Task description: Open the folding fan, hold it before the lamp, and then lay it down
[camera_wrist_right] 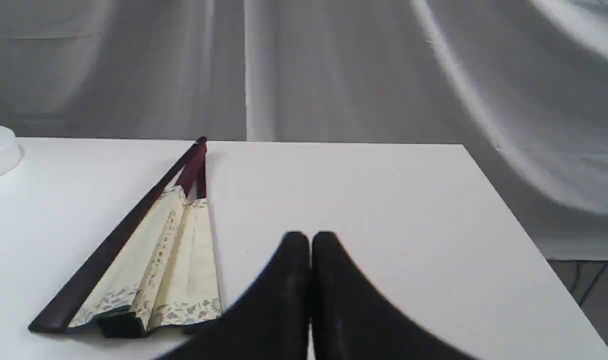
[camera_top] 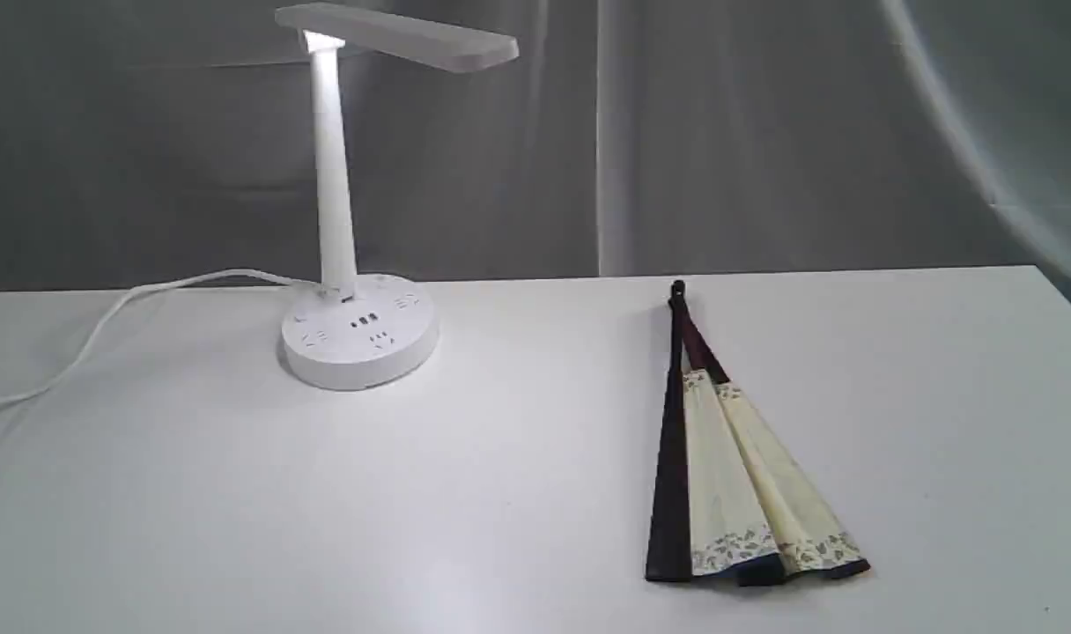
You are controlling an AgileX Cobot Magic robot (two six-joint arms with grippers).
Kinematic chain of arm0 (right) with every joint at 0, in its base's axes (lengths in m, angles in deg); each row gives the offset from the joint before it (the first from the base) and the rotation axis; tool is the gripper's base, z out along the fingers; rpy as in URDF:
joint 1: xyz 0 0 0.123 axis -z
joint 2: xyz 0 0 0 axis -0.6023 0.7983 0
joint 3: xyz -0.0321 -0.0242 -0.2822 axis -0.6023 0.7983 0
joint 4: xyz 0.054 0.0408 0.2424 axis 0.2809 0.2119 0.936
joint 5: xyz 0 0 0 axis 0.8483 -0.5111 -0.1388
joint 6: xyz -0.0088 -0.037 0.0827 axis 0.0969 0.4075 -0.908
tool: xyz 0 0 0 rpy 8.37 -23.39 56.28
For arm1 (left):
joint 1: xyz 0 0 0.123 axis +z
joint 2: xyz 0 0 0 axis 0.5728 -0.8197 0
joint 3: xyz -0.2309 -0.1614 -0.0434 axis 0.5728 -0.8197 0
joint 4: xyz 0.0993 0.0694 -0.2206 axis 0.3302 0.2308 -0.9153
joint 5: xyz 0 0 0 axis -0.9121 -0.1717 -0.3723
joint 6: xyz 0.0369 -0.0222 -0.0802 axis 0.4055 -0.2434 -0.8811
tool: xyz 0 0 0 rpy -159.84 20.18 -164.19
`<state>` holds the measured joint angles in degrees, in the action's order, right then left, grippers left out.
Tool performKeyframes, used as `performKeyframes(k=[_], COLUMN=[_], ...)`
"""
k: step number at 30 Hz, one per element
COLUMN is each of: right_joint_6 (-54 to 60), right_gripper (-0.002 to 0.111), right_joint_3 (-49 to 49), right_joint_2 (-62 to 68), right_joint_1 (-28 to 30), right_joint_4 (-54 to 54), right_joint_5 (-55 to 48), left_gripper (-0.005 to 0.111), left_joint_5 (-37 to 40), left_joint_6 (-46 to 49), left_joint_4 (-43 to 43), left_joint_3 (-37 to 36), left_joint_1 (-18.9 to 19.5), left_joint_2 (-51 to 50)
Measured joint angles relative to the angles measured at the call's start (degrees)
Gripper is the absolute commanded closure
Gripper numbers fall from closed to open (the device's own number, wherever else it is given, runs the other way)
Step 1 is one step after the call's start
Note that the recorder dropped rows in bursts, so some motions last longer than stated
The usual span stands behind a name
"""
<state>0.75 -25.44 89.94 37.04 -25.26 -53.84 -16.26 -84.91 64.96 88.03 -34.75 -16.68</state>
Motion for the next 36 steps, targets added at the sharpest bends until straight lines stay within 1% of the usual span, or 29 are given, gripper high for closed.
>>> performKeyframes(k=[6, 13, 21, 24, 28, 33, 36], right_joint_6=[0.00, 0.00, -1.45, -1.74, -1.85, -1.97, -1.97], right_gripper=[0.108, 0.108, 0.108, 0.108, 0.108, 0.108, 0.108], right_joint_3=[0.00, 0.00, 0.00, 0.00, -1.29, -7.16, -10.40], right_joint_2=[0.00, 0.00, 0.00, 0.00, 0.00, 0.00, 0.00], right_joint_1=[0.00, 0.00, 0.00, 0.00, 0.00, 0.00, 0.00], right_joint_4=[0.00, 0.00, 1.10, 1.35, 1.58, 2.32, 6.72], right_joint_5=[2.42, 2.51, 2.72, 2.99, 3.13, 3.27, 3.54], left_gripper=[0.105, 0.105, 0.105, 0.105, 0.105, 0.105, 0.105], left_joint_5=[-0.41, -0.50, -0.63, -0.05, 0.48, 6.00, 9.21], left_joint_6=[0.00, 0.00, -6.06, -6.77, -6.89, -6.89, -6.89], left_joint_4=[0.00, 0.00, 0.00, 0.00, 0.00, -0.46, -2.02], left_joint_3=[0.00, 0.00, 0.00, 2.01, 6.45, 12.52, 15.92], left_joint_1=[0.00, 0.00, 0.00, 0.00, 0.00, 0.00, 0.00], left_joint_2=[0.00, 0.00, 0.00, 0.00, 0.00, 0.00, 0.00])
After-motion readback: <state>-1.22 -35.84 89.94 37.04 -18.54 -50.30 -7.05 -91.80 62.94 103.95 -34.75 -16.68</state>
